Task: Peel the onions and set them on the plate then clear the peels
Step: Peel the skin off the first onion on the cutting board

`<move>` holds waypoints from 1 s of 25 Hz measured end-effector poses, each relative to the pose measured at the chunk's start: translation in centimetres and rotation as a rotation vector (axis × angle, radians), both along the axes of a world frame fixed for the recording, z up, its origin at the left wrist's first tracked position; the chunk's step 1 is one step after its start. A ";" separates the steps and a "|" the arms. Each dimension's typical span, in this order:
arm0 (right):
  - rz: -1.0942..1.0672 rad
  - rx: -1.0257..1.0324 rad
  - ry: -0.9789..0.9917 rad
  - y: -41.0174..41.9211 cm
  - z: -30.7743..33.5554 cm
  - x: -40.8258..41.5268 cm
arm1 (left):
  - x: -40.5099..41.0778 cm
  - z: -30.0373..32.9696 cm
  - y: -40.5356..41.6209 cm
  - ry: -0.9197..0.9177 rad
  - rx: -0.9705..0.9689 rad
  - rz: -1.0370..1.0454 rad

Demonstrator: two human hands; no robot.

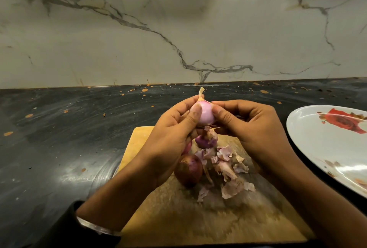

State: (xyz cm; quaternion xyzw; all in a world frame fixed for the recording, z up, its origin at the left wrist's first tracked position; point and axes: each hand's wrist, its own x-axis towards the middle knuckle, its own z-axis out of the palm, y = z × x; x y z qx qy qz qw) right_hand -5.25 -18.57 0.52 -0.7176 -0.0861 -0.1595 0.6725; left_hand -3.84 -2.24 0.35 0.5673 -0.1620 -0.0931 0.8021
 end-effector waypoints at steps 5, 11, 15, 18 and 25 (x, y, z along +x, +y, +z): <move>-0.100 -0.185 -0.104 -0.2 -0.4 0.1 | 0.1 -0.3 0.2 -0.098 0.108 0.062; -0.164 -0.337 -0.149 -0.4 -0.6 0.1 | 0.0 -0.5 0.2 -0.170 0.189 0.083; -0.187 -0.400 -0.186 -0.4 -0.5 0.0 | 0.0 -0.7 0.2 -0.184 0.188 0.081; -0.210 -0.440 -0.209 -0.5 -0.5 0.0 | 0.0 -0.8 0.1 -0.177 0.170 0.068; -0.197 -0.360 -0.163 -0.7 -0.8 0.4 | -0.1 -0.6 0.0 -0.183 0.171 0.068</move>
